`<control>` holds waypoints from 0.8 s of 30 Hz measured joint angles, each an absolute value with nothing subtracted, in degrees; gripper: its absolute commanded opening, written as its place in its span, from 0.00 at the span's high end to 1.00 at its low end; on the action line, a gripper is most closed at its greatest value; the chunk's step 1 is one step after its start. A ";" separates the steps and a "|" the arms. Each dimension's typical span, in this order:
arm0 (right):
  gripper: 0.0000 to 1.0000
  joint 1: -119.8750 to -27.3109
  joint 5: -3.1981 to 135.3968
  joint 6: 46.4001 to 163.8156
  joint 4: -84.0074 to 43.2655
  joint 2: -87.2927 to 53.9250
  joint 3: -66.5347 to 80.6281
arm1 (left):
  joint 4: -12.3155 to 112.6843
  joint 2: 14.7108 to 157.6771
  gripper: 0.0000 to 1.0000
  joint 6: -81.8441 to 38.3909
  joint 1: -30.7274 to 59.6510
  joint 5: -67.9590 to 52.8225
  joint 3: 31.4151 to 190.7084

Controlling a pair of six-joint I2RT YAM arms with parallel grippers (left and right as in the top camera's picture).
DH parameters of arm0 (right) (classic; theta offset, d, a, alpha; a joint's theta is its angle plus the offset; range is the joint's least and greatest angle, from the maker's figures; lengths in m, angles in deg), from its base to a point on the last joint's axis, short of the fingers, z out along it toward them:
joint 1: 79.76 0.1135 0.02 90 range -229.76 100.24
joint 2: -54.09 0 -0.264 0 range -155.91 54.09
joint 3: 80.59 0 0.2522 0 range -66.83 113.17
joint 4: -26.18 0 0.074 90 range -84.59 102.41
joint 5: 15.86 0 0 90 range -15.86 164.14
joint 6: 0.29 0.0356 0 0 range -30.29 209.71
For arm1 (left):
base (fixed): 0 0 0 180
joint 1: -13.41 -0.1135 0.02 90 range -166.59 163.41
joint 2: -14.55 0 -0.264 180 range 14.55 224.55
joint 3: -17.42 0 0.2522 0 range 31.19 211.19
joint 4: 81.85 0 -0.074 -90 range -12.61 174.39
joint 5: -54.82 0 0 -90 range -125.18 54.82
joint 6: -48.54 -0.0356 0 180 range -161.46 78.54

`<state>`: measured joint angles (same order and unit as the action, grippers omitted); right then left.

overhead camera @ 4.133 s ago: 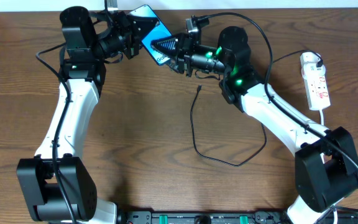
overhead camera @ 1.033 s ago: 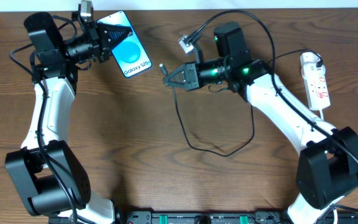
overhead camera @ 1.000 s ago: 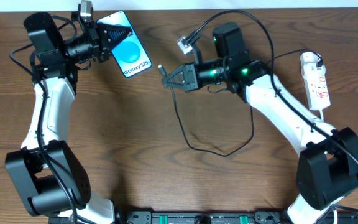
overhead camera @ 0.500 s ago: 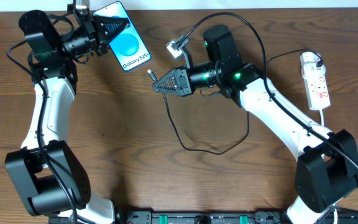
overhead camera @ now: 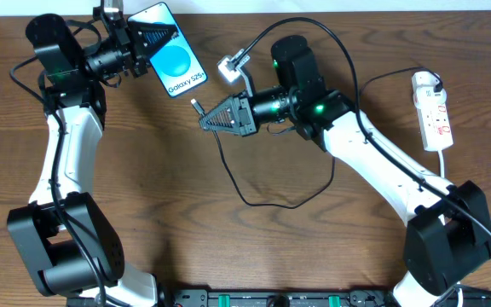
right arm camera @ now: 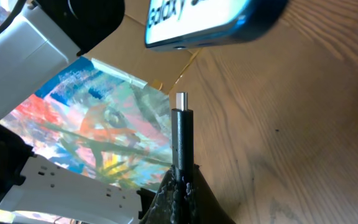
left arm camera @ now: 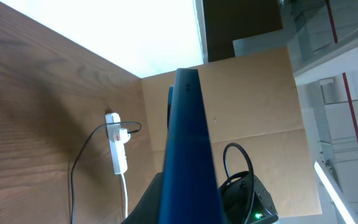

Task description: Plug charger to phone and switch on socket

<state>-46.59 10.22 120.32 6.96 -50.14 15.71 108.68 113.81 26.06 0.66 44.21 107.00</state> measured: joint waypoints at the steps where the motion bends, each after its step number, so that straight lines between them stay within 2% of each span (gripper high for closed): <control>1: 0.99 -46.52 10.09 120.43 7.22 -50.11 15.71 | 108.68 113.81 0.93 26.06 0.66 44.21 107.00; 24: 0.99 -46.52 9.68 121.35 8.88 -50.09 15.71 | 108.66 113.81 0.93 25.60 0.79 46.44 107.00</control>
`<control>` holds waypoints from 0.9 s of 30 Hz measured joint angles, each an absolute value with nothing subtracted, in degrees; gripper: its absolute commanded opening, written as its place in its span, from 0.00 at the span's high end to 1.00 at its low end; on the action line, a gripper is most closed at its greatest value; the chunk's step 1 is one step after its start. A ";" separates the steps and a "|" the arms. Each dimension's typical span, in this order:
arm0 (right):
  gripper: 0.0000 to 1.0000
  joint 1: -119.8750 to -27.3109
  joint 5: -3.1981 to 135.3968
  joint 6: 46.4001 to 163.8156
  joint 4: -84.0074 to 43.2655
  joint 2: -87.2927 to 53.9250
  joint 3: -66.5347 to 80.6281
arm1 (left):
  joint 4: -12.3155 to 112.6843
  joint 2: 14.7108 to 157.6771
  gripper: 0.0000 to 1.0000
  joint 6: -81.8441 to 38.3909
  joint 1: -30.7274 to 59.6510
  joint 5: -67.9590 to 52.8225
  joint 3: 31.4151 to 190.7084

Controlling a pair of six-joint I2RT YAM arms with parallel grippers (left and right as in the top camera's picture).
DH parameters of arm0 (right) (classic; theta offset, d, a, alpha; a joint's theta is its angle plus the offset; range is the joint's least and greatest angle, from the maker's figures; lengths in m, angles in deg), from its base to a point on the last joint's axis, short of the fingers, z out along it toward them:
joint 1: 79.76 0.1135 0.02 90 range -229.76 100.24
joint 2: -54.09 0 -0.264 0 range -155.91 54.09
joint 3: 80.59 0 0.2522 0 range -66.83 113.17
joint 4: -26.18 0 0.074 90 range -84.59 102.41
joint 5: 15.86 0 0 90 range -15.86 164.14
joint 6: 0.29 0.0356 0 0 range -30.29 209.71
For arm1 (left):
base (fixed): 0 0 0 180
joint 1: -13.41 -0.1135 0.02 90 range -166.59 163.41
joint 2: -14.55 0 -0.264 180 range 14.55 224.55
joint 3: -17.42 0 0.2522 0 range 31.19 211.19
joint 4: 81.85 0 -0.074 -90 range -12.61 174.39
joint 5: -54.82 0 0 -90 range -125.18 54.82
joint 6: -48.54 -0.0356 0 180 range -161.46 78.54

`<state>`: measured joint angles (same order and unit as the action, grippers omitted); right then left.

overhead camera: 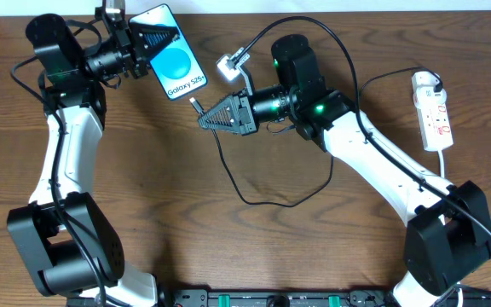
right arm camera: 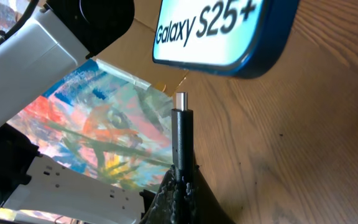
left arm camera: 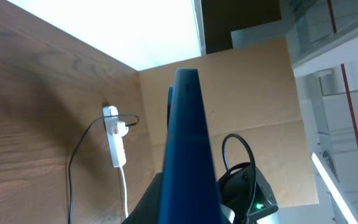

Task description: Plug charger to phone and switch on socket

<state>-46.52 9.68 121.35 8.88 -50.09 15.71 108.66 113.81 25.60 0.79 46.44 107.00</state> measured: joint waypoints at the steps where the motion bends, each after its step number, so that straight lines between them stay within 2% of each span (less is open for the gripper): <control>1: 0.99 -46.52 9.72 121.46 9.02 -50.09 15.71 | 108.66 113.81 0.93 25.58 0.86 46.68 107.00; 27: 0.99 -47.24 9.81 123.53 9.69 -50.09 15.71 | 108.66 113.81 0.93 24.29 1.99 46.96 107.00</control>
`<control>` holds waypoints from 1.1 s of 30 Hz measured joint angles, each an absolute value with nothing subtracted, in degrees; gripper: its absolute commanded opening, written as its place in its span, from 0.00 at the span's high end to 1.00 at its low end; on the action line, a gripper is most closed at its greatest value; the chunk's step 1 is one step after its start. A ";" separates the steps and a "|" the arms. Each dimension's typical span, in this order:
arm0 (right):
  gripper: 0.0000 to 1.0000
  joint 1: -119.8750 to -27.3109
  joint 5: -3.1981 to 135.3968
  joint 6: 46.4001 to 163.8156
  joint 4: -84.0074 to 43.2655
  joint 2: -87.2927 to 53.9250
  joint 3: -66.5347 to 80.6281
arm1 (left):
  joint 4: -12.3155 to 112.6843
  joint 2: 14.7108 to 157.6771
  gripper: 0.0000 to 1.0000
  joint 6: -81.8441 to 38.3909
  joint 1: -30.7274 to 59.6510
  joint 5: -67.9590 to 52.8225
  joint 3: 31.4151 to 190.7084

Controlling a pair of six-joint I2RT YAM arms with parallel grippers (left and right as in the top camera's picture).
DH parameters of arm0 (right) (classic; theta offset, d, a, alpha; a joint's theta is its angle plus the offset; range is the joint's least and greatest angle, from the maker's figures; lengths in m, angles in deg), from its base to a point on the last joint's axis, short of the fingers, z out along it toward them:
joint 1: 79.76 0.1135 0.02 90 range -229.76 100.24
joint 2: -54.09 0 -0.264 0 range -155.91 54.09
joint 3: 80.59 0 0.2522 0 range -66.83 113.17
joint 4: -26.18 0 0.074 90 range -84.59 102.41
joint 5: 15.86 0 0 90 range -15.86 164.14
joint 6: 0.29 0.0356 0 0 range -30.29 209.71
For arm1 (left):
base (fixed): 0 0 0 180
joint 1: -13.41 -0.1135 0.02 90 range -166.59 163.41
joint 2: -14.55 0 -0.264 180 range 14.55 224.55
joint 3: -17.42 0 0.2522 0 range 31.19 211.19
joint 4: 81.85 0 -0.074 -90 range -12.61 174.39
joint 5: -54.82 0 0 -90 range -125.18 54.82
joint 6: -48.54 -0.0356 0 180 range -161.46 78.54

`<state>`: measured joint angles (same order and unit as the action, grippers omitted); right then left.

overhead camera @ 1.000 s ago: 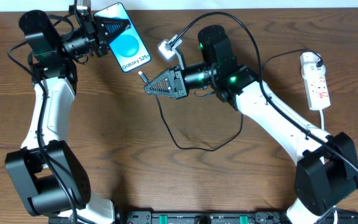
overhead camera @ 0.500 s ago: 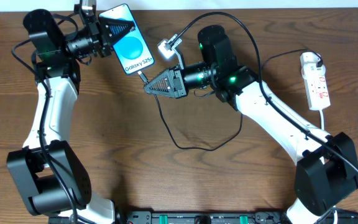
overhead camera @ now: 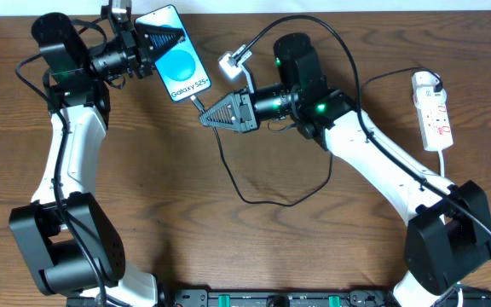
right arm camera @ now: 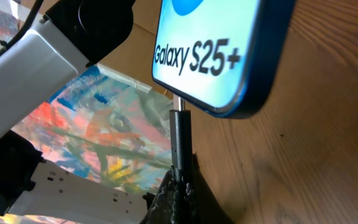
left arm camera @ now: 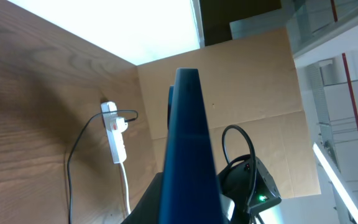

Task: Plug charger to phone and switch on socket
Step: 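Push the plug into the phone's port with the right gripper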

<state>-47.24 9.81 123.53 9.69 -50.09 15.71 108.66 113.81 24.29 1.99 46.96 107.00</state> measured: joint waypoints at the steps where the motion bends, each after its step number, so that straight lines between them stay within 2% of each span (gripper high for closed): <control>1: 0.99 -47.35 9.83 123.66 9.69 -50.09 15.71 | 108.66 113.81 0.93 24.27 1.99 46.94 107.00; 33: 0.99 -46.26 15.16 129.50 15.27 -50.09 15.63 | 108.82 113.81 0.93 23.42 1.82 42.96 107.00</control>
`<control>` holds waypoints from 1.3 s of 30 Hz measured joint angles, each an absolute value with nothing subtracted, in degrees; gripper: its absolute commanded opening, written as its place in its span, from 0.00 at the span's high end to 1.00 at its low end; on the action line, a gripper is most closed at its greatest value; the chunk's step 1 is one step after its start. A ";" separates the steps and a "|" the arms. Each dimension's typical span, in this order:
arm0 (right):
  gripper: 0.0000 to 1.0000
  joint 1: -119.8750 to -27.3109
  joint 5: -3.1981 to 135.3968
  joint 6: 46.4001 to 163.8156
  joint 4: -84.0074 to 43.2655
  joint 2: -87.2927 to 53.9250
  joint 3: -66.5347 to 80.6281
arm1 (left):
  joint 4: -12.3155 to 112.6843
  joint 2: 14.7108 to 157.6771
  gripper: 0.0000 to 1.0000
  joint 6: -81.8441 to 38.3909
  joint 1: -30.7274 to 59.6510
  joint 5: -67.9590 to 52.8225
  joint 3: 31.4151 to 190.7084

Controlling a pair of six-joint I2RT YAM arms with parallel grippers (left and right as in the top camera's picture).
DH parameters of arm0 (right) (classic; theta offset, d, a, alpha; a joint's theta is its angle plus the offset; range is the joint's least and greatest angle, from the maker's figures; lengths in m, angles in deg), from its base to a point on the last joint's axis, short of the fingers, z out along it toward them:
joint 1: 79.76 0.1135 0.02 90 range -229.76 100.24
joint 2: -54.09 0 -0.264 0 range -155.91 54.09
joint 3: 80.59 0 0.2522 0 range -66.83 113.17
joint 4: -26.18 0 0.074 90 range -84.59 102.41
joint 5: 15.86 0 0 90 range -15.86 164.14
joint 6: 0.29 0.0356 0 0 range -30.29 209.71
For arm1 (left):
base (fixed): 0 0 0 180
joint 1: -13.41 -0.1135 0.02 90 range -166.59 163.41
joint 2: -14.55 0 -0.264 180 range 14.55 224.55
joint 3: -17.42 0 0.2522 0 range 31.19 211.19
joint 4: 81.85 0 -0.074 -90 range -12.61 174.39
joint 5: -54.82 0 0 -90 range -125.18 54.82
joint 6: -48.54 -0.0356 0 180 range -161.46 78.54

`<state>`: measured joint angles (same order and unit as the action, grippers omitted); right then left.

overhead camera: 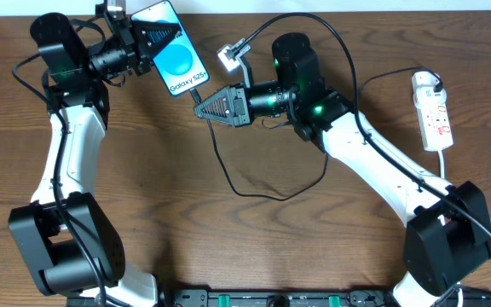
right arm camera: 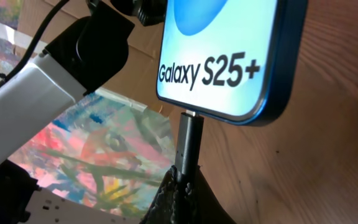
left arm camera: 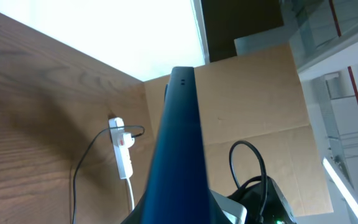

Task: Plug charger to phone and switch on socket
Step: 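Push the plug into the phone's port with the right gripper, then open the right gripper and withdraw it from the plugged phone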

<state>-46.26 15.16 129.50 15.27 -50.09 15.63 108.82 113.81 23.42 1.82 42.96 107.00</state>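
Observation:
A blue phone [overhead camera: 176, 61] with "Galaxy S25+" on its lit screen is held off the table at the top left, my left gripper [overhead camera: 167, 36] shut on it. The left wrist view shows only its dark blue edge [left arm camera: 179, 137]. My right gripper [overhead camera: 199, 109] is shut on the black charger plug [right arm camera: 190, 140], which meets the phone's [right arm camera: 229, 56] bottom edge; no metal tip shows. The black cable [overhead camera: 228, 166] loops across the table. The white socket strip [overhead camera: 434, 111] lies at the far right with a plug in it; its switch is too small to read.
A white connector piece [overhead camera: 228, 58] on the cable hangs just right of the phone. A cardboard wall [left arm camera: 253, 106] stands behind the table. The strip's white lead [overhead camera: 443, 166] runs past my right arm's base.
My right gripper has moved up and left with the plug. The plug's metal tip, then showing under the phone's bottom edge, is now out of sight against that edge. The phone shifted slightly.
My left gripper held the phone up while my right held the plug well below its bottom edge, tip bare. The gap was smaller at each later moment. Now the plug's body meets the phone's bottom edge.

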 measured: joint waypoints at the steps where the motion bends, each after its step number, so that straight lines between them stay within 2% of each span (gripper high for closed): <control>1: 0.99 -46.24 15.34 129.61 15.29 -50.09 15.63 | 108.82 113.81 0.93 23.42 1.82 42.83 107.00; 10: 0.99 -46.20 16.08 129.87 15.27 -50.09 15.60 | 108.84 113.81 0.93 23.40 1.82 42.57 107.00; 11: 0.96 -46.20 16.08 129.87 15.20 -50.09 15.60 | 108.84 113.81 0.93 23.38 1.82 42.57 107.00; 14: 0.79 -46.20 16.01 129.63 14.94 -50.09 15.60 | 108.82 113.81 0.93 23.18 1.84 42.68 107.00; 23: 0.61 -47.68 15.25 127.97 9.98 -50.03 15.71 | 108.66 113.81 0.93 22.83 2.28 44.32 107.00; 29: 0.50 -51.92 12.25 127.38 8.49 -50.03 15.71 | 108.01 113.81 0.93 21.52 2.28 44.34 107.00; 33: 0.49 -56.40 12.98 125.83 2.66 -49.98 15.76 | 103.26 113.81 0.93 18.11 2.28 44.34 107.00; 39: 0.49 -60.97 22.44 120.71 -12.05 -49.98 15.80 | 86.02 113.81 0.93 8.71 3.61 41.57 107.04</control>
<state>-60.97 22.44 120.71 -12.05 -49.98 15.80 86.02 113.81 8.71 3.61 41.57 107.04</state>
